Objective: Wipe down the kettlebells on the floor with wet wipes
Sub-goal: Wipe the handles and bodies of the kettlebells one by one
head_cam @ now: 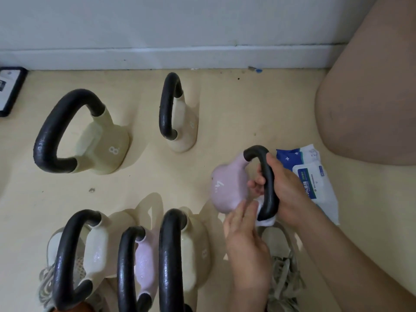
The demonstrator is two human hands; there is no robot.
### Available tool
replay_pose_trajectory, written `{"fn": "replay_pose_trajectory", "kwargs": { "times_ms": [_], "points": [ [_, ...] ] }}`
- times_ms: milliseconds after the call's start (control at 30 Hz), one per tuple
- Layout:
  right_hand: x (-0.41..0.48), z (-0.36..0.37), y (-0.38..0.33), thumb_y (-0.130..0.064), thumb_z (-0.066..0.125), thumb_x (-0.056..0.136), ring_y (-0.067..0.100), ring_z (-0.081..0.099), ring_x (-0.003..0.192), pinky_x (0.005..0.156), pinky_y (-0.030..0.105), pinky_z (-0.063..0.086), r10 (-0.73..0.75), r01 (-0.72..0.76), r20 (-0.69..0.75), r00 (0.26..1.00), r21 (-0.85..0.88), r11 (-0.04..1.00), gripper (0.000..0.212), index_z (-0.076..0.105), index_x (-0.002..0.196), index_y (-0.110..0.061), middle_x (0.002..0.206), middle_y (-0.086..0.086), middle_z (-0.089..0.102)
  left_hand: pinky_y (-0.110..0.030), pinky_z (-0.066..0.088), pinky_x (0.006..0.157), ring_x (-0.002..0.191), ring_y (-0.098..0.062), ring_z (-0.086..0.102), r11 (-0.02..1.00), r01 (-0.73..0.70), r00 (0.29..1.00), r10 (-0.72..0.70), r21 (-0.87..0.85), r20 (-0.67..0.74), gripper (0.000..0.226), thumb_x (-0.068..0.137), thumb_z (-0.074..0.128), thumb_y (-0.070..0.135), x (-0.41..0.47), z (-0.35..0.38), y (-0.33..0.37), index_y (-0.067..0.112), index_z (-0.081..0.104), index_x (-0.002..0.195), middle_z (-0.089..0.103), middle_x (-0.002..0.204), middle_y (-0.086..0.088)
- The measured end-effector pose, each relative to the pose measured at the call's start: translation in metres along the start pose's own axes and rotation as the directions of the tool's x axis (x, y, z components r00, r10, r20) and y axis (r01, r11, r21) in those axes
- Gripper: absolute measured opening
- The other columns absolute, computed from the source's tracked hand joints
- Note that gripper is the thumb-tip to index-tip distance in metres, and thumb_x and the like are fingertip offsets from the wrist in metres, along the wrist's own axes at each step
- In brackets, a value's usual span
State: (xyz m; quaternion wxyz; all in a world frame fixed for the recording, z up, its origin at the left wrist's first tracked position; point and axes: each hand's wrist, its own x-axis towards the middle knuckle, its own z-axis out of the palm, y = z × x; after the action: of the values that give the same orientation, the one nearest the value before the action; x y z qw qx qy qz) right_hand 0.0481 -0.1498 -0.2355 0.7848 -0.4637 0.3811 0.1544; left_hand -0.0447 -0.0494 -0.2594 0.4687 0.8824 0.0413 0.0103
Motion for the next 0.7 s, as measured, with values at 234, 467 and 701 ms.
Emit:
{"fn": "replay_pose_trajectory", "kwargs": {
  "times_ms": [234,467,701],
  "points": [
    [0.006,-0.017,0.005,-0.045,0.051,0.094,0.022,0.050,0.059,0.073,0.033,0.056,0.043,-0.045,0.016,0.999,0.139,0.989,0.039,0.056,0.077,-0.011,0.051,0.002,0.042,0.007,0.031,0.070,0.075,0.017,0.046,0.999,0.004,0.997,-0.007,0.033,0.080,0.029,0.087,0.059,0.010,-0.005,-0.005,-0.009,0.016,0.072,0.112,0.057,0.083,0.008],
    [0.006,0.000,0.000,-0.045,0.053,0.094,0.018,0.054,0.055,0.088,0.039,0.055,0.040,-0.036,-0.019,0.999,0.184,0.982,0.041,0.057,0.074,-0.009,0.053,0.003,0.046,-0.010,0.024,0.046,0.056,-0.006,0.042,0.977,-0.109,0.989,0.089,0.185,0.114,0.031,0.079,0.057,0.041,-0.015,-0.023,0.003,0.019,0.050,0.058,0.047,0.058,0.010],
    [0.011,-0.003,-0.003,-0.050,0.046,0.096,0.018,0.064,0.067,0.075,0.033,0.054,0.049,-0.048,-0.013,0.999,0.105,0.993,0.043,0.056,0.078,-0.013,0.055,0.000,0.051,-0.013,0.033,0.057,0.064,-0.005,0.046,0.990,-0.126,0.970,0.110,0.066,0.215,0.037,0.077,0.063,0.043,0.006,-0.052,0.030,0.021,0.044,0.055,0.048,0.062,0.011]
  ]
}}
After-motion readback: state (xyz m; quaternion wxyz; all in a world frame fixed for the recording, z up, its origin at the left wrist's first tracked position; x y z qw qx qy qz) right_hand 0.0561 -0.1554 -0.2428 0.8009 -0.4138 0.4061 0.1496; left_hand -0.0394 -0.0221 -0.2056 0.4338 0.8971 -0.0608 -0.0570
